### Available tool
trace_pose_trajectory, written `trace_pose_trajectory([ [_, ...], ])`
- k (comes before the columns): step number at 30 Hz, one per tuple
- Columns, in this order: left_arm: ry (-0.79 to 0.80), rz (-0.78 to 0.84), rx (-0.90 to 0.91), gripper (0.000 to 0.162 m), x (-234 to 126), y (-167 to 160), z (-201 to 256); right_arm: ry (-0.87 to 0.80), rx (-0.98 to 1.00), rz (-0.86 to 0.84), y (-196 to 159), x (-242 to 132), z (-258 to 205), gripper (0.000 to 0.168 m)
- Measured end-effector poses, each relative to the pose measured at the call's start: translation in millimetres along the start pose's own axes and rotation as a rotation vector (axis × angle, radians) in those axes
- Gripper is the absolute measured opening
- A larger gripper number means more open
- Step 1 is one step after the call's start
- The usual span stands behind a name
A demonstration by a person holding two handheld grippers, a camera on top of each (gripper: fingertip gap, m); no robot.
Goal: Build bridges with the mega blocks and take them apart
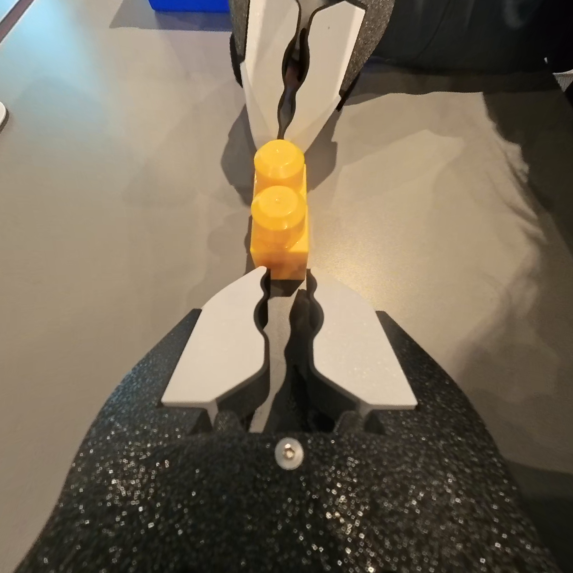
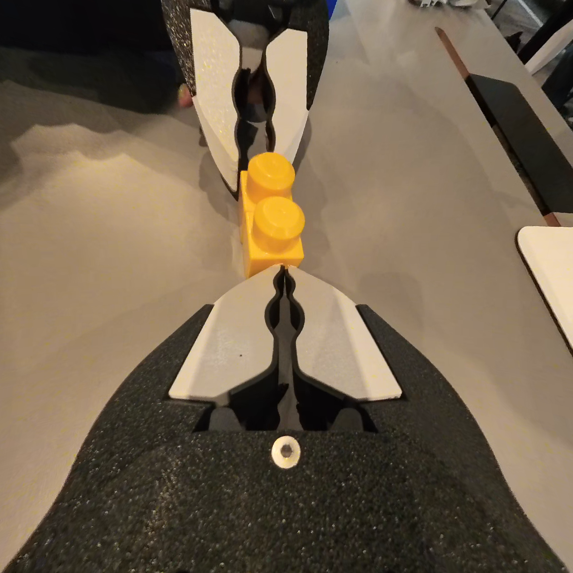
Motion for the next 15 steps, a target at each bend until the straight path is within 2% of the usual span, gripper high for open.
trace_pose_trajectory([
  [1,0.003,0.001,0.0,0.021,-0.5,0.0,-0.3,-0.003,0.0,-0.002,-0.1,-0.3,0.6,0.0],
  [6,0.055,0.025,-0.023,0.023,-12.6,-2.7,-2.5,-0.087,0.068,0.035,-3.6,-14.4,14.6,0.0],
  [11,0.161,0.136,-0.055,0.032,-33.5,-2.0,1.9,-0.14,0.14,0.178,0.5,-30.6,15.7,0.002],
  [15,0.231,0.216,-0.073,0.038,-38.8,-2.4,12.6,-0.195,0.123,0.215,-0.4,-32.2,10.6,0.008],
])
Point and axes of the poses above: each gripper's, where its closed fingertips meet, x out along the fingers, y out of its top, z = x × y across the jaws, the point moved 3 cm from there along -x, back along the fingers, and after that the axes turned 12 degrees about -z, right-handed, at the moved point
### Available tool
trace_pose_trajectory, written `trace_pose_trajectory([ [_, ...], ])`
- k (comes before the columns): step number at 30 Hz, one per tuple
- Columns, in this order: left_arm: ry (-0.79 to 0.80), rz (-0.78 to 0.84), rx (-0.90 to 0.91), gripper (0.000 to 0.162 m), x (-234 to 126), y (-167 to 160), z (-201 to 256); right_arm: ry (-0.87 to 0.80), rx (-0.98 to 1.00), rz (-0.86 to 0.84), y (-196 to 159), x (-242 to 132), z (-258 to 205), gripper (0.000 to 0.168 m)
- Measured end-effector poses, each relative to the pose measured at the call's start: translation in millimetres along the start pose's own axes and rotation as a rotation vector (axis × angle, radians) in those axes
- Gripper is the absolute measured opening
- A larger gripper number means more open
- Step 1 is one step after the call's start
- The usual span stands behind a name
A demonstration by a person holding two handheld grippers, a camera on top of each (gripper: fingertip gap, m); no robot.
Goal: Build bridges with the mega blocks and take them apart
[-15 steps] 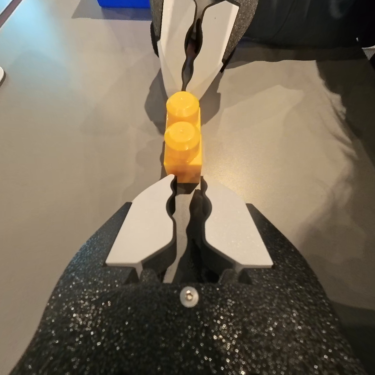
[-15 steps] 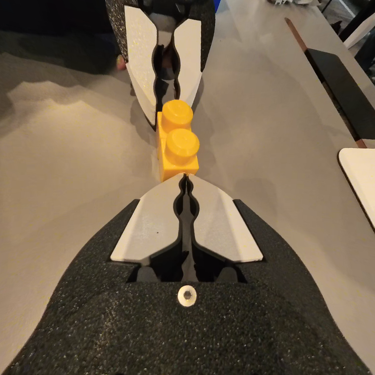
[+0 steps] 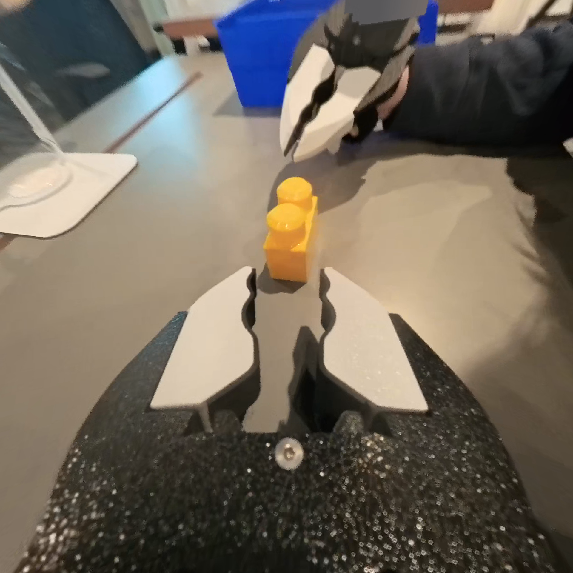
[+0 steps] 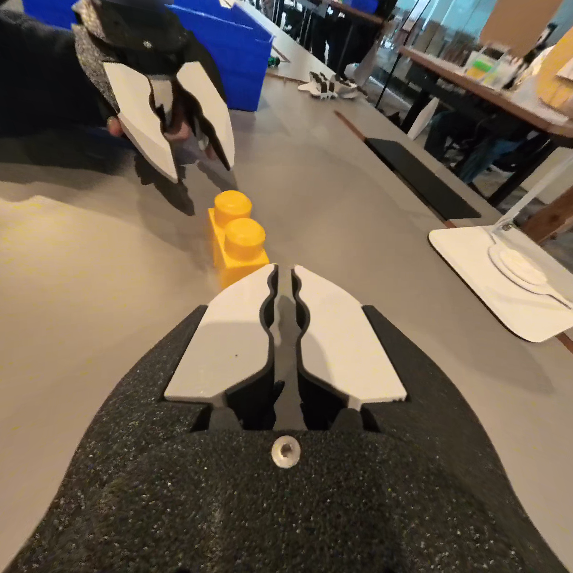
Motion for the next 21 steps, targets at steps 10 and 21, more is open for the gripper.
trace_pose_trajectory([
  [10,0.008,-0.017,-0.104,0.096,17.7,9.1,0.6,0.045,0.085,0.1,6.2,-8.3,-3.2,0.027],
  [21,-0.09,-0.053,-0.116,0.084,44.1,29.6,-2.7,0.047,0.095,0.107,4.4,-7.5,-3.2,0.026],
])
Point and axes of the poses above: each gripper's, where its closed fingertips meet, x out along the fingers, y out of its top, z = x × y across the jaws, the point moved 3 cm from there along -x, back along the fingers, and after that the axes turned 12 degrees about -z, right-handed, at the moved point
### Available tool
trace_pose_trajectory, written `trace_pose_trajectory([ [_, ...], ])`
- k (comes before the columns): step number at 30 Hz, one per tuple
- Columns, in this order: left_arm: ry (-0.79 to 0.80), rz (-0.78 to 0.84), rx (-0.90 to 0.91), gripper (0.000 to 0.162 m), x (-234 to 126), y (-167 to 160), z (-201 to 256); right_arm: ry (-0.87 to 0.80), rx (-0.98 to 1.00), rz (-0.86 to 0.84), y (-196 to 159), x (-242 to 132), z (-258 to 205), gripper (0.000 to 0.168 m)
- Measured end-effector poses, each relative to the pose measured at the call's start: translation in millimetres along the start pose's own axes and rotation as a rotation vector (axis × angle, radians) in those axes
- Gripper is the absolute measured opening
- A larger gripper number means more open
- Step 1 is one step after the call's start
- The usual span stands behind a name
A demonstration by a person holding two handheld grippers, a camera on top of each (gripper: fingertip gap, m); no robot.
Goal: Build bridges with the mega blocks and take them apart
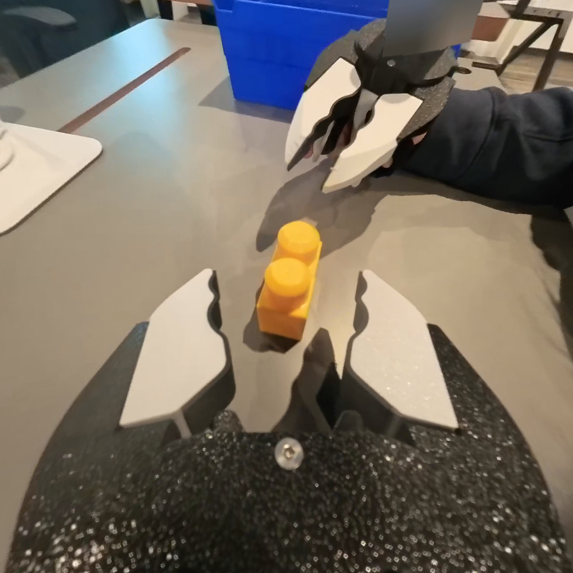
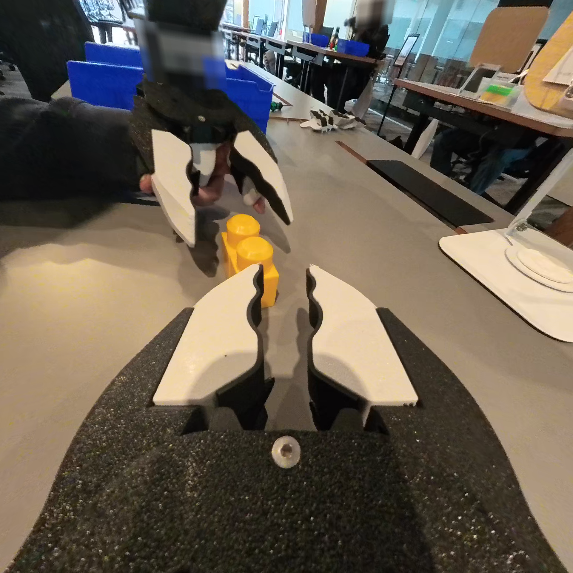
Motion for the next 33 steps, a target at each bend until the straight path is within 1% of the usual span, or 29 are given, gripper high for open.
trace_pose_trajectory([
  [4,-0.012,-0.024,0.03,0.073,6.3,6.6,1.3,0.004,0.013,0.008,0.1,-1.3,1.3,0.025],
  [10,-0.023,-0.045,0.058,0.053,13.3,10.6,2.6,0.01,0.018,0.003,-0.7,-1.7,1.4,0.023],
  [14,0.004,-0.059,0.091,0.046,13.7,9.9,2.7,0.013,0.011,-0.006,-1.4,-1.1,0.6,0.022],
  [17,-0.004,-0.038,0.093,0.041,12.0,11.9,3.4,0.016,0.009,-0.011,-1.6,-0.5,0.2,0.022],
  [29,-0.018,-0.016,0.092,0.041,9.4,12.7,5.2,0.018,0.008,-0.014,-1.3,-0.1,-0.1,0.021],
  [33,-0.016,-0.016,0.073,0.045,5.5,11.3,4.5,0.018,0.008,-0.015,-1.3,0.0,-0.2,0.021],
])
Point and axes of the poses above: each gripper's, where its closed fingertips meet, x out along the fingers, y out of its top, z = x × y across the jaws, the point moved 3 cm from there along -x, back along the fingers, and after that the axes turned 12 degrees about -z, right-handed, at the moved point
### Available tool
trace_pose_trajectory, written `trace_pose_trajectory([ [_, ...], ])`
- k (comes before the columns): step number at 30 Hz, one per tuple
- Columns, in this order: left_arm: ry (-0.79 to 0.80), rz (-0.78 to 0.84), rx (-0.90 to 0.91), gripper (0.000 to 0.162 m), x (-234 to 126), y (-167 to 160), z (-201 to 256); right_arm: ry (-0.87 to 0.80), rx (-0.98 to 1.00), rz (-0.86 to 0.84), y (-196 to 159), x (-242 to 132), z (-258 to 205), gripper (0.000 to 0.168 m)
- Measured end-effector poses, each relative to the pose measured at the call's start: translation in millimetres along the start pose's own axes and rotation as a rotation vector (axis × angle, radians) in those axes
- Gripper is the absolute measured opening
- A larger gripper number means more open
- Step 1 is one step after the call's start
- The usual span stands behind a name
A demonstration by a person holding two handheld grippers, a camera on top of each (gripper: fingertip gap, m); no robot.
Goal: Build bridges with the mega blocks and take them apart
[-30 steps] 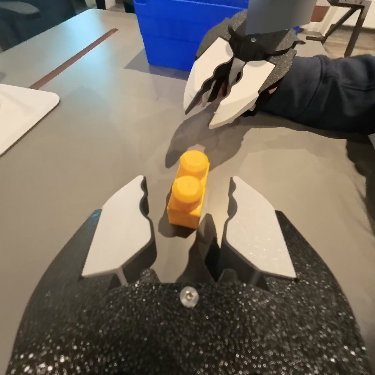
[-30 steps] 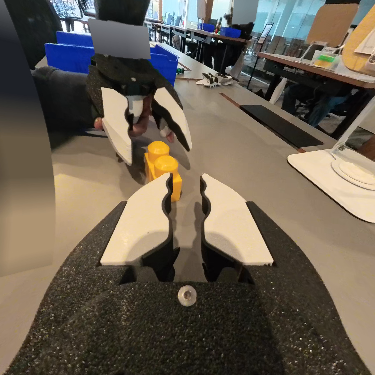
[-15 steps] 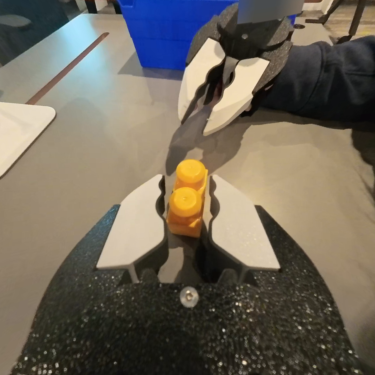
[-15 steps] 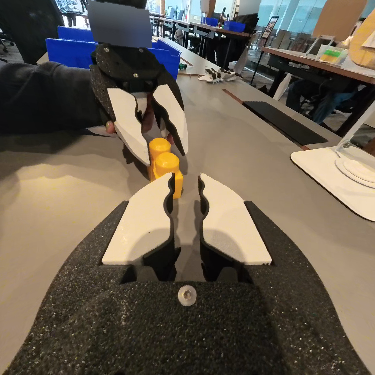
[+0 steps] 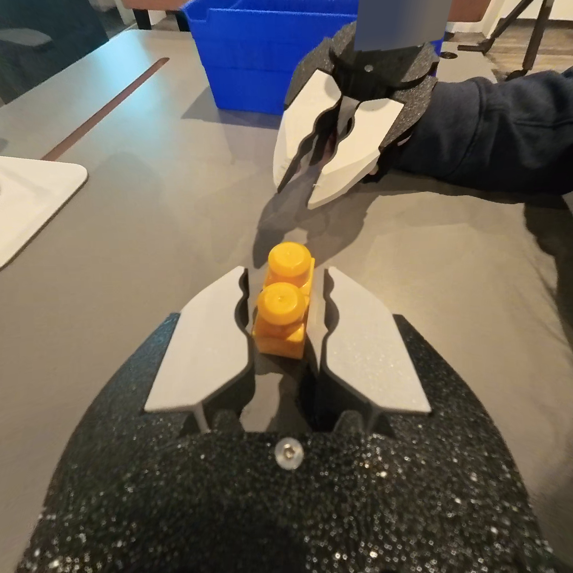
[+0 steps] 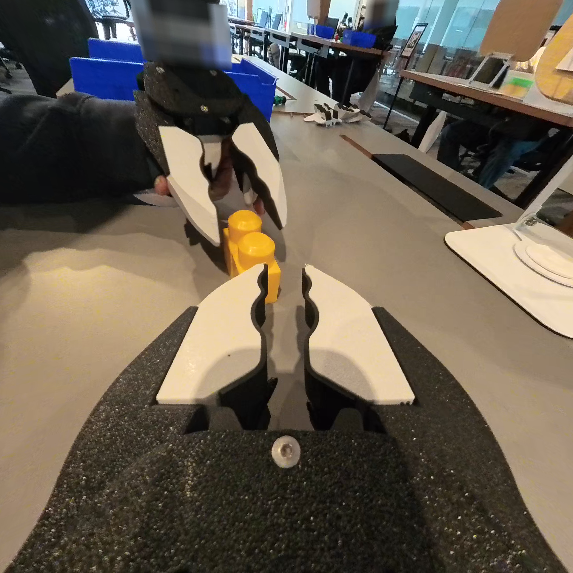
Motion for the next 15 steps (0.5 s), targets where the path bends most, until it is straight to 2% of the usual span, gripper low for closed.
trace_pose_trajectory([
  [6,0.007,-0.059,-0.011,0.06,-1.4,-12.2,1.0,0.003,0.002,-0.002,0.0,0.2,-0.1,0.02],
  [15,0.007,-0.064,-0.04,0.067,0.0,-13.2,1.6,0.003,0.0,-0.003,-0.2,0.4,-0.1,0.02],
])
Point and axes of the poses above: each gripper's, where its closed fingertips meet, x out along the fingers, y out of its top, z = x × y across the jaws, the point moved 3 cm from there along -x, back along the fingers, and after that the axes turned 12 degrees about -z, right-handed, at the moved point
